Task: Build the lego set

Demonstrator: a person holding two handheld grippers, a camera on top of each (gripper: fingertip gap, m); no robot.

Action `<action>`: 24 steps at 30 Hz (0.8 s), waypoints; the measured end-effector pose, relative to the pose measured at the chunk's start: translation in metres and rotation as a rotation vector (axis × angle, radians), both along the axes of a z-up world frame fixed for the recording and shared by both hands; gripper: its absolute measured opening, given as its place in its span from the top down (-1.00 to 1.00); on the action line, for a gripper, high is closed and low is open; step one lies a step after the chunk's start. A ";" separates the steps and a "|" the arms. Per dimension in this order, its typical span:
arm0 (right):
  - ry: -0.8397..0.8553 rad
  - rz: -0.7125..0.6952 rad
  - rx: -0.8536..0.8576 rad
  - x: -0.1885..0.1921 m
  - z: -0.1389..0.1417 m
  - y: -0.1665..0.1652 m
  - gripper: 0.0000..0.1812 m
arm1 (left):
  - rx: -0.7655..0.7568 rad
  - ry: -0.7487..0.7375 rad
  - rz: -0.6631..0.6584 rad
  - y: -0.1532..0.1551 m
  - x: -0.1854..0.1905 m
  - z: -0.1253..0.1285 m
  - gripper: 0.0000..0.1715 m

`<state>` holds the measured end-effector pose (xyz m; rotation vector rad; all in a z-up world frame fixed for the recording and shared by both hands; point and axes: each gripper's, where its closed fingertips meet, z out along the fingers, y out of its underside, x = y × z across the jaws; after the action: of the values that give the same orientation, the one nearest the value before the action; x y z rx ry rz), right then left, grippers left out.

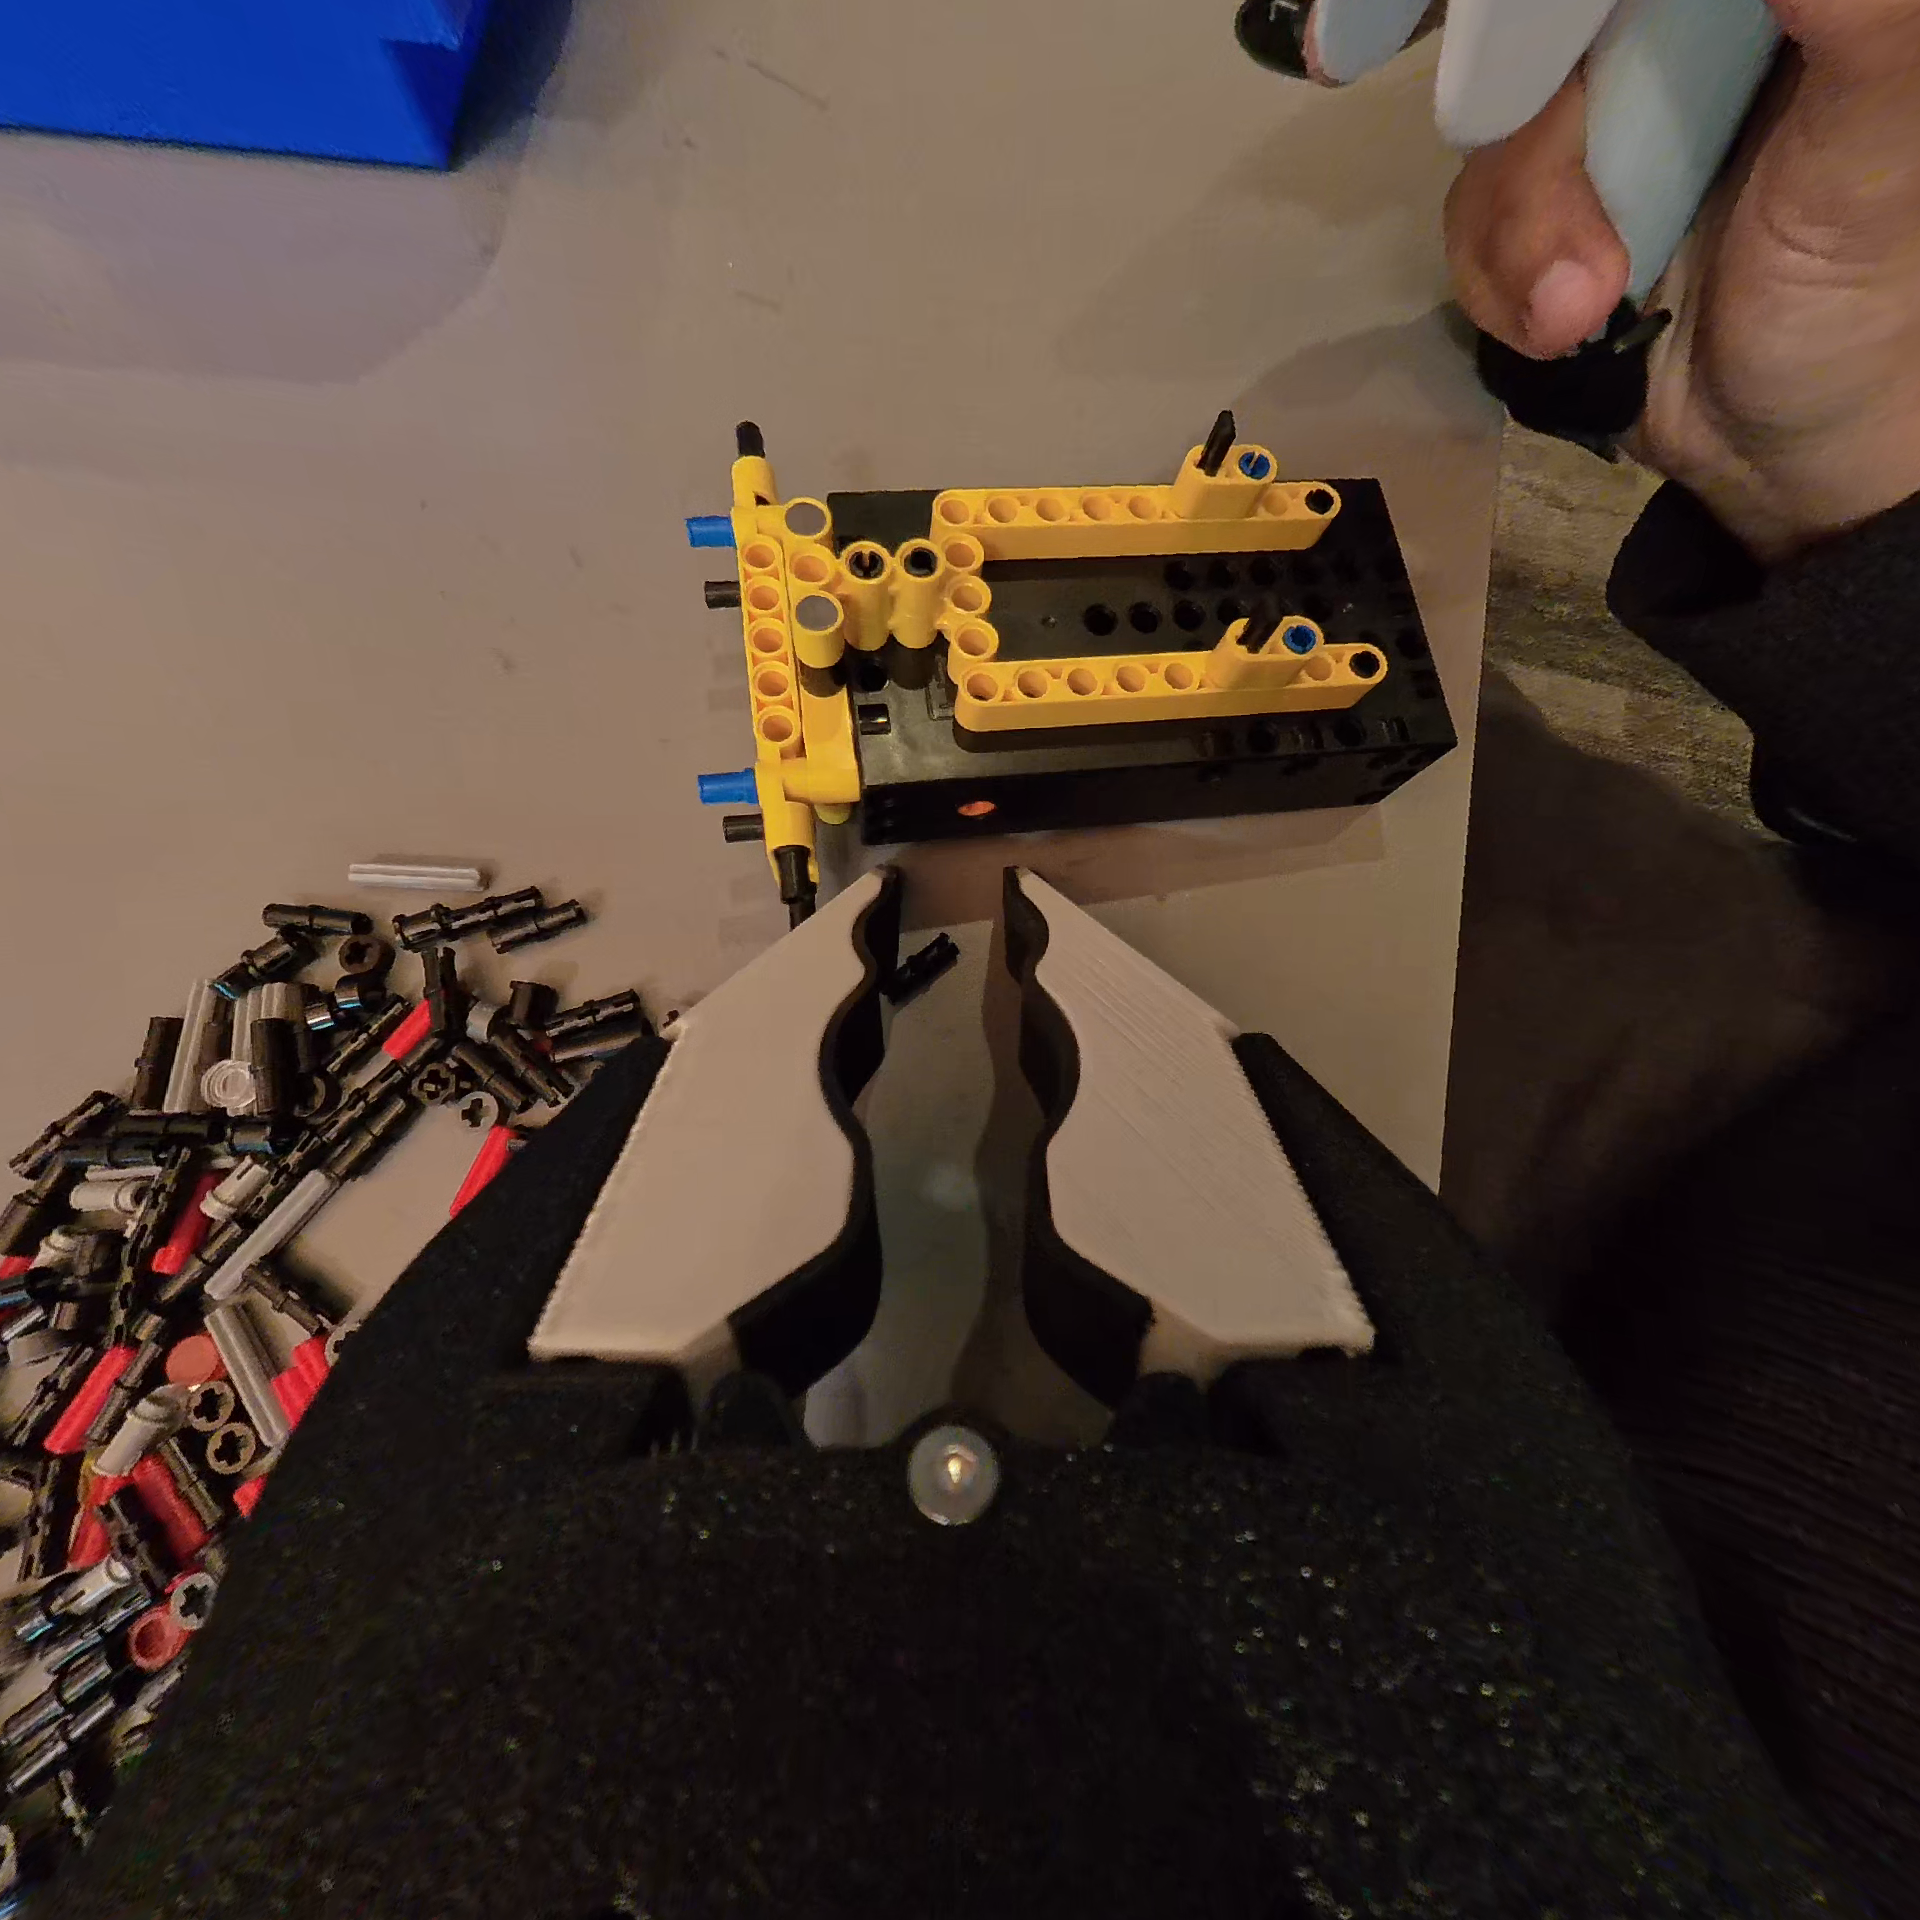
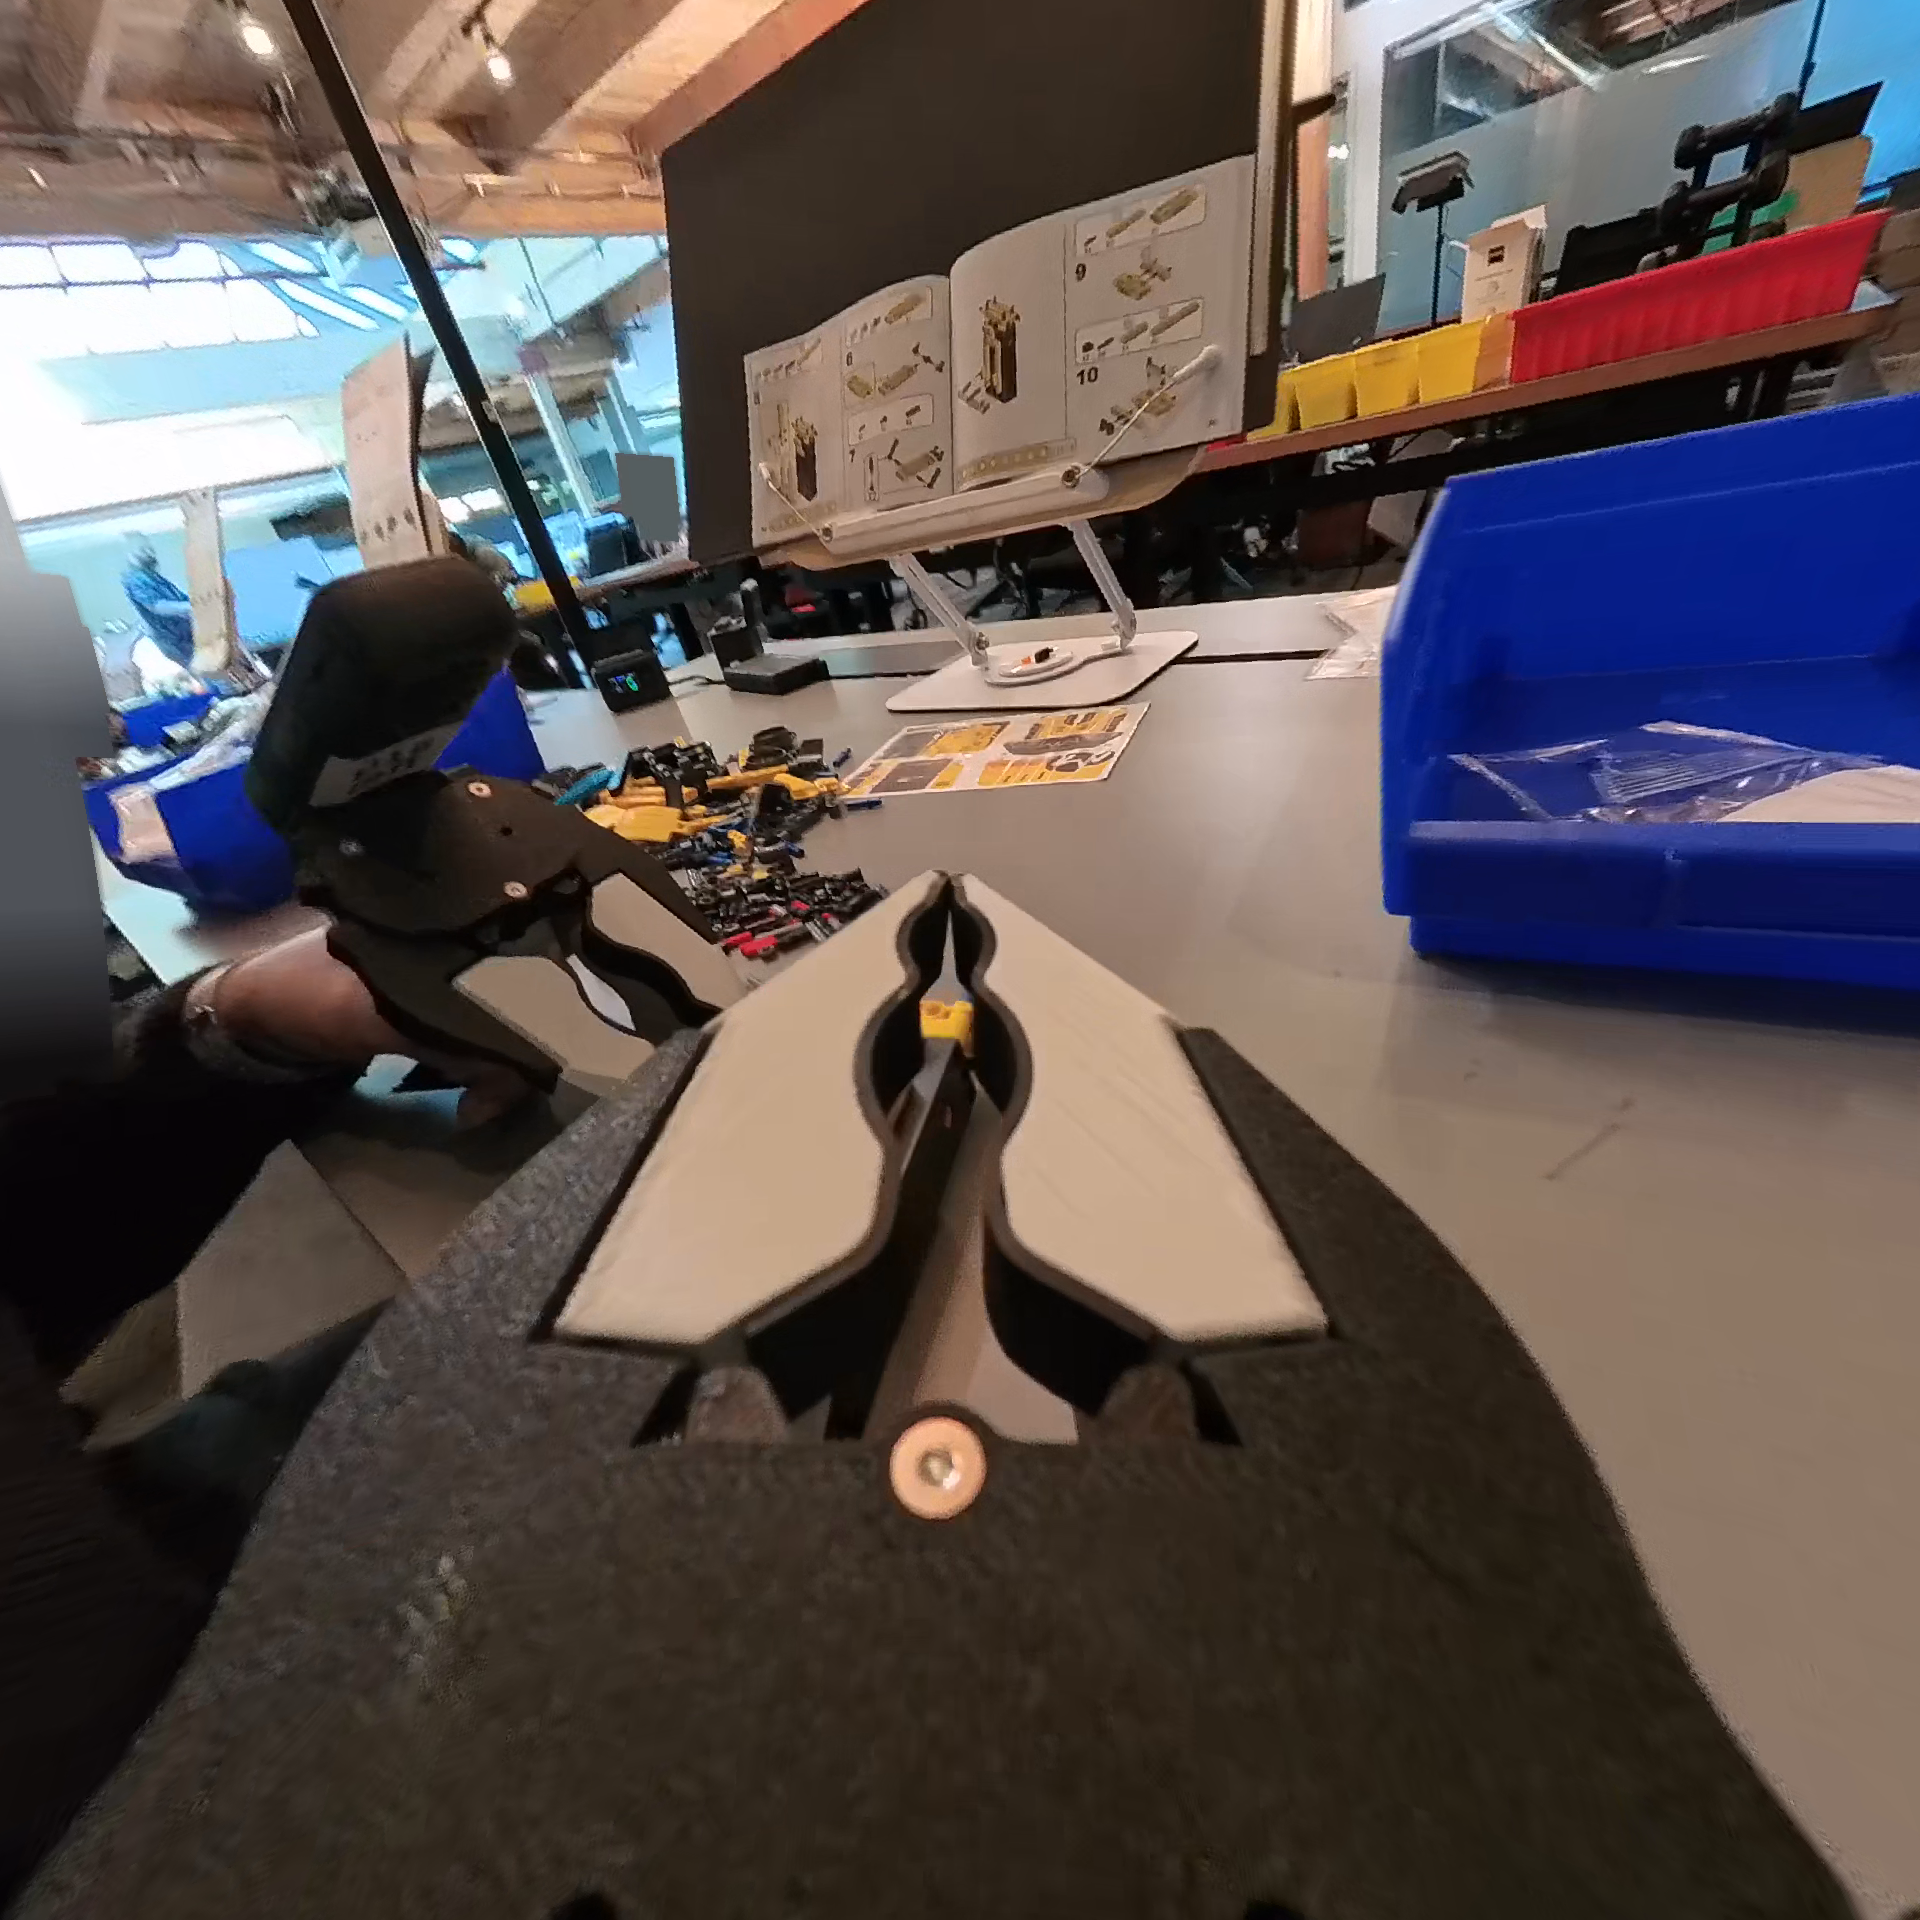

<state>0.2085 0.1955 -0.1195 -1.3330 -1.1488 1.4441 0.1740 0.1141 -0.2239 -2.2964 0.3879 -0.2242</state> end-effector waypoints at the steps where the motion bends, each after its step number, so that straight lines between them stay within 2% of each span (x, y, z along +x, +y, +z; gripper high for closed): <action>1: 0.015 0.004 -0.022 0.001 0.001 0.001 1.00 | -0.001 -0.004 0.000 0.000 0.000 0.000 0.77; 7: 0.081 0.005 -0.110 0.009 0.007 0.010 1.00 | 0.003 0.013 0.000 0.000 0.000 0.000 0.77; 24: 0.098 0.014 -0.137 0.010 0.009 0.011 1.00 | 0.009 0.032 -0.001 0.000 0.000 0.000 0.78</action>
<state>0.2189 0.2068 -0.1109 -1.3330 -1.0127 1.6049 0.1741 0.1142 -0.2243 -2.2936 0.4053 -0.1864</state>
